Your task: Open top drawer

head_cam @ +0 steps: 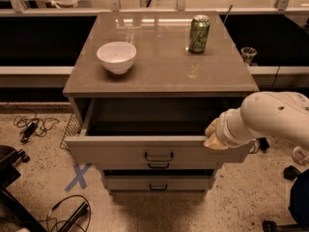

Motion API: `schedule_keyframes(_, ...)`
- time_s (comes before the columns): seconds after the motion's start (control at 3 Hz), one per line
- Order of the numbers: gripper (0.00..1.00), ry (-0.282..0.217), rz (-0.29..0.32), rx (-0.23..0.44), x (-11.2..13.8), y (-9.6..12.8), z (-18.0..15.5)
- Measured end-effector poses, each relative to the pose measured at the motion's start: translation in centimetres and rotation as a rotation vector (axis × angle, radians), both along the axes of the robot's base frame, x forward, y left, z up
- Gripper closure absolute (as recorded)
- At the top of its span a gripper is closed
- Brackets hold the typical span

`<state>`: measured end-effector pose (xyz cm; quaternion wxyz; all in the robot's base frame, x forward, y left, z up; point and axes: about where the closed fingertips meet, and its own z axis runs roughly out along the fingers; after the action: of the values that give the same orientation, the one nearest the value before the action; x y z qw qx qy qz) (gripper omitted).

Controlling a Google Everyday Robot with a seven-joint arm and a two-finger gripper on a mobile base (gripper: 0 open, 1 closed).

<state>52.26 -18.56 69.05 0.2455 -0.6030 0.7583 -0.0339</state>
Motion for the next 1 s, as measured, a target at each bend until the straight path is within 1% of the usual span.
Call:
schedule_keyframes(0.33, 1.0, 0.029, -0.011, 0.004, -1.2, -0.2, -0.8)
schedule_keyframes(0.67, 1.0, 0.029, -0.011, 0.004, -1.2, -0.2, -0.7)
schedule_keyframes(1.0, 1.0, 0.075, -0.042, -0.017, -4.1, -0.6, -0.6)
